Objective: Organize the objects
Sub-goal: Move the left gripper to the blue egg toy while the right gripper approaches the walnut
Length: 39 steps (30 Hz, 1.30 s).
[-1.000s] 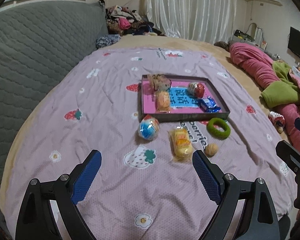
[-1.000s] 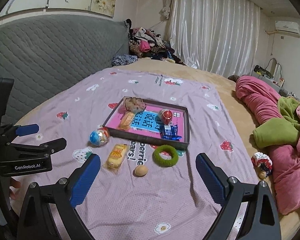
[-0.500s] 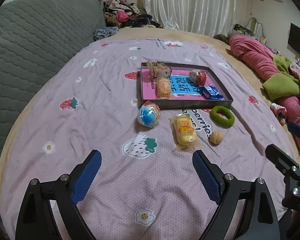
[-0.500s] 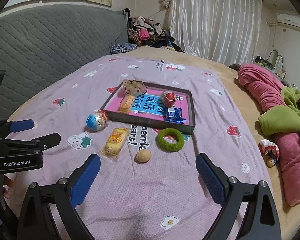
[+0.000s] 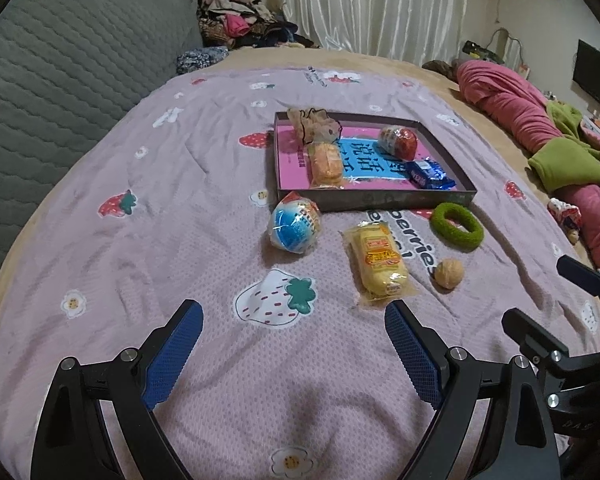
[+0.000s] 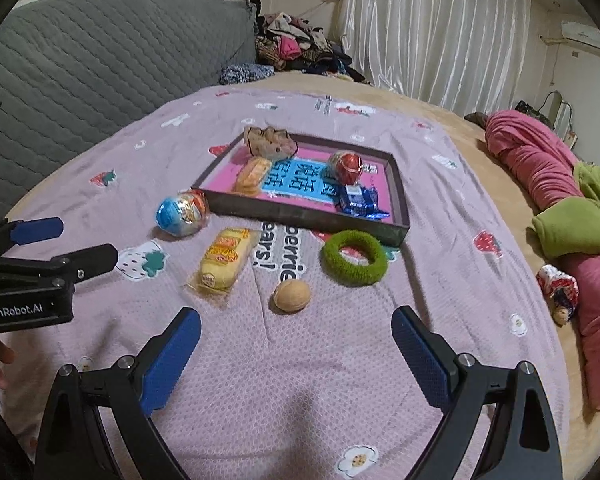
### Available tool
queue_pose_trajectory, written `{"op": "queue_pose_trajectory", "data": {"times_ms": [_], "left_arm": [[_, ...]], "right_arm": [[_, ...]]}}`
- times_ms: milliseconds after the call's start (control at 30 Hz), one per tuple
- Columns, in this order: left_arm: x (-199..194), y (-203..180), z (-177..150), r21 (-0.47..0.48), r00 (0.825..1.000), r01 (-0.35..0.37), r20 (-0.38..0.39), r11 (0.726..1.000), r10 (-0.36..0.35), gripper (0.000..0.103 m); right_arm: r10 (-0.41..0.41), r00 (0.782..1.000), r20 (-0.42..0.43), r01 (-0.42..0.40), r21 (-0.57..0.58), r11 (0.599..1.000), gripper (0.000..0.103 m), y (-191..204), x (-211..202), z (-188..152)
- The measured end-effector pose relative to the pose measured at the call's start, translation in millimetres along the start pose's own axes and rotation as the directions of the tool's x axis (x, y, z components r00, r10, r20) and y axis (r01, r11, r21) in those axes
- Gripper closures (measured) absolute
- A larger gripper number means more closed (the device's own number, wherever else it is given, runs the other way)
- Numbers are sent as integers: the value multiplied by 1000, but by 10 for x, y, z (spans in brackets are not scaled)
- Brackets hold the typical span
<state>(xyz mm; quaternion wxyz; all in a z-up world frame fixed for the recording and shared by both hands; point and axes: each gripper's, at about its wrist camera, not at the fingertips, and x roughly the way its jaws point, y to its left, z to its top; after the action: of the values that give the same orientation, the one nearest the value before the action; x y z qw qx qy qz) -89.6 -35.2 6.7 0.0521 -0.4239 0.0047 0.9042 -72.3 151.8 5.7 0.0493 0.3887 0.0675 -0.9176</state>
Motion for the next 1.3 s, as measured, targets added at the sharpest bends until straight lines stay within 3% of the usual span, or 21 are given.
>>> {"op": "queue_pose_trajectory", "data": {"times_ms": [433,1300], "left_arm": [[523,69,159,-14,999,17,-36,1000,-18,10],[1207,80,534,-4,998,57,-31,998,-57,10]], "right_arm": [[0,999,-32,1,28,1000,6,-35,427,-19],[18,997,-72,-11,94,996,6,-115,996,-14]]}}
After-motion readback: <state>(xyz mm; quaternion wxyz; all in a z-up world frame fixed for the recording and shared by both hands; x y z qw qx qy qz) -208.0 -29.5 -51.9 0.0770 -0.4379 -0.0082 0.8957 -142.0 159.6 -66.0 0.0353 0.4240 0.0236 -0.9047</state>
